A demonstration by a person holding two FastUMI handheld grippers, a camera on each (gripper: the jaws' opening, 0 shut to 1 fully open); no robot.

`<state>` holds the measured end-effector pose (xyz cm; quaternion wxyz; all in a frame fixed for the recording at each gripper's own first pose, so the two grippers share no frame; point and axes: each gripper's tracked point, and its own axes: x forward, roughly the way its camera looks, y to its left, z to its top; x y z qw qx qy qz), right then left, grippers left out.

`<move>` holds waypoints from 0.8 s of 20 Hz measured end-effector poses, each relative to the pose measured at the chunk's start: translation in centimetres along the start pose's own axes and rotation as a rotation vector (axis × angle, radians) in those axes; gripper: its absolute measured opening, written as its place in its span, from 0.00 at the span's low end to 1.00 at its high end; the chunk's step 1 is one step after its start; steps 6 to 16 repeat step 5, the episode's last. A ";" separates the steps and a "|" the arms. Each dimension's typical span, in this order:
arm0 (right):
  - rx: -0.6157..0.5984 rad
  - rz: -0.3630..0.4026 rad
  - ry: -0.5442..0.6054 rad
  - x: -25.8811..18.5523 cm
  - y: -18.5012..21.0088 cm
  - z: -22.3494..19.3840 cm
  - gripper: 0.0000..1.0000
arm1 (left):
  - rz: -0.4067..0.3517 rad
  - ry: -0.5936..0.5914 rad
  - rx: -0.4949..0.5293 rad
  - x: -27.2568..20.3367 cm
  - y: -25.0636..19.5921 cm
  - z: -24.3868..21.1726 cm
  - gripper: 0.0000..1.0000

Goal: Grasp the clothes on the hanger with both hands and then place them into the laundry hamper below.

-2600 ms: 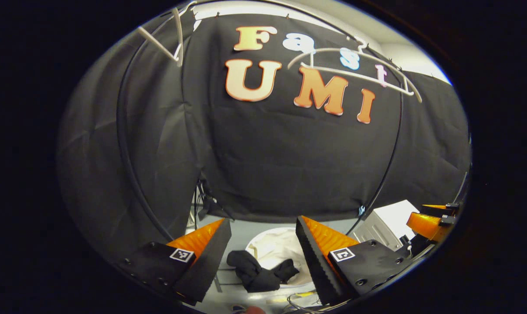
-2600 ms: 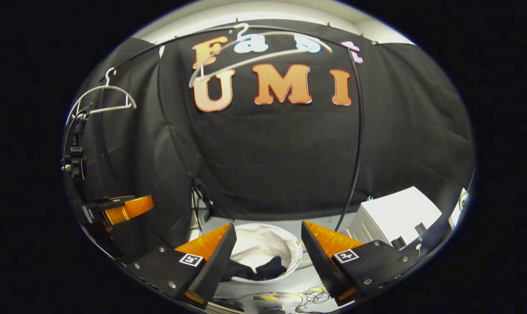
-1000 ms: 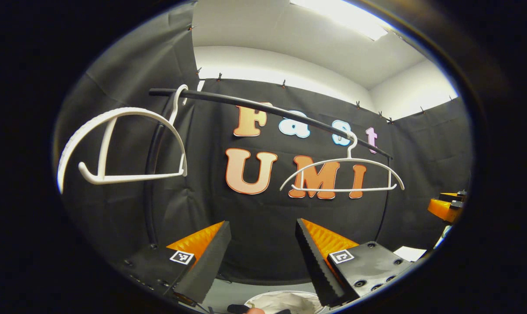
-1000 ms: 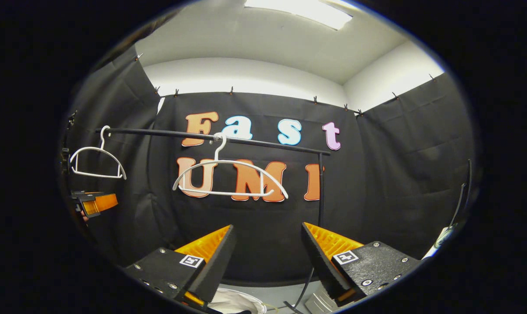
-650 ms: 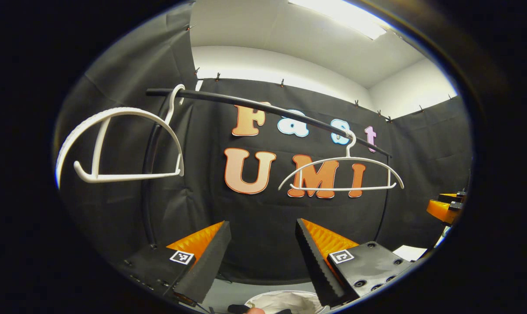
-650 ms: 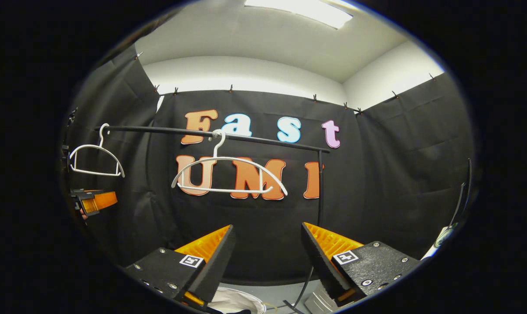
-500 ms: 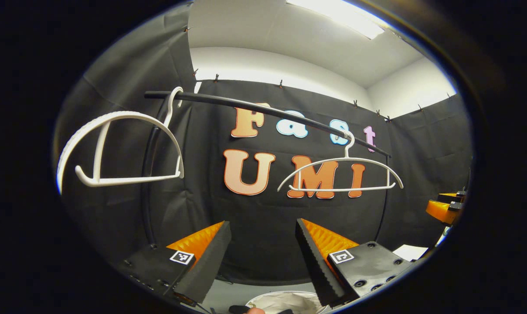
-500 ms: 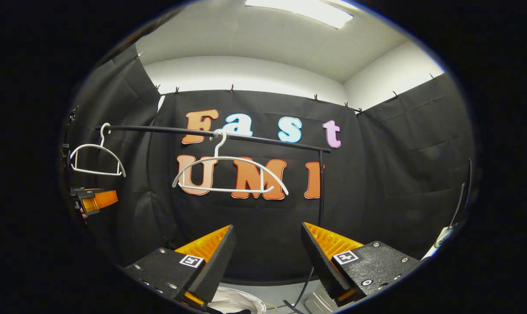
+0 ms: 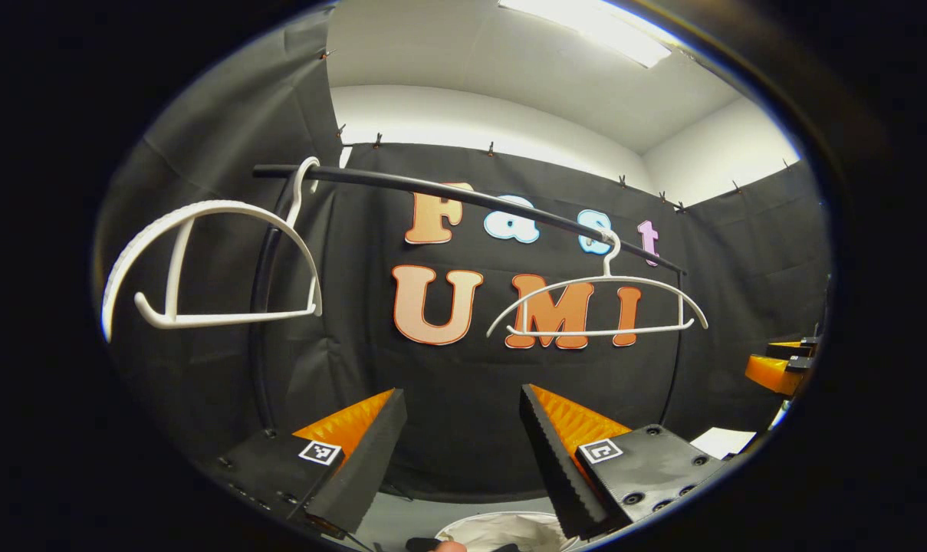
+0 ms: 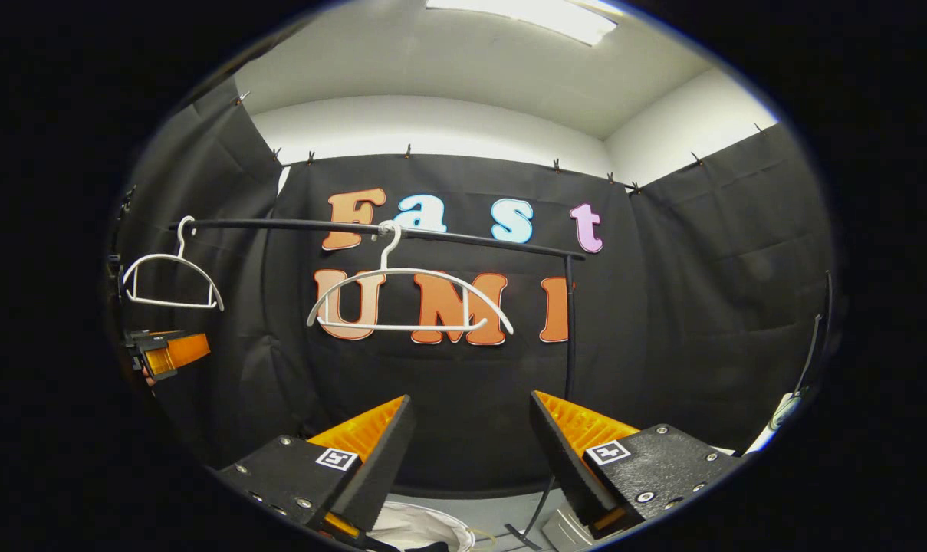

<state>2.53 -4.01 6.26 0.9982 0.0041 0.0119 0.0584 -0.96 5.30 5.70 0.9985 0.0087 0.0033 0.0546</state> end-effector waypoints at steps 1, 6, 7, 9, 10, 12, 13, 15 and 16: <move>0.001 0.002 0.002 -0.1 0.1 -0.1 0.92 | 0.001 0.000 -0.002 -0.1 0.0 -0.1 0.97; 0.003 0.009 0.007 -0.3 0.4 -0.3 1.00 | -0.001 -0.001 -0.008 -0.5 -0.1 0.0 0.97; 0.003 0.009 0.007 -0.3 0.4 -0.3 1.00 | -0.001 -0.001 -0.008 -0.5 -0.1 0.0 0.97; 0.003 0.009 0.007 -0.3 0.4 -0.3 1.00 | -0.001 -0.001 -0.008 -0.5 -0.1 0.0 0.97; 0.003 0.009 0.007 -0.3 0.4 -0.3 1.00 | -0.001 -0.001 -0.008 -0.5 -0.1 0.0 0.97; 0.003 0.009 0.007 -0.3 0.4 -0.3 1.00 | -0.001 -0.001 -0.008 -0.5 -0.1 0.0 0.97; 0.003 0.009 0.007 -0.3 0.4 -0.3 1.00 | -0.001 -0.001 -0.008 -0.5 -0.1 0.0 0.97; 0.003 0.009 0.007 -0.3 0.4 -0.3 1.00 | -0.001 -0.001 -0.008 -0.5 -0.1 0.0 0.97; 0.003 0.009 0.007 -0.3 0.4 -0.3 1.00 | -0.001 -0.001 -0.008 -0.5 -0.1 0.0 0.97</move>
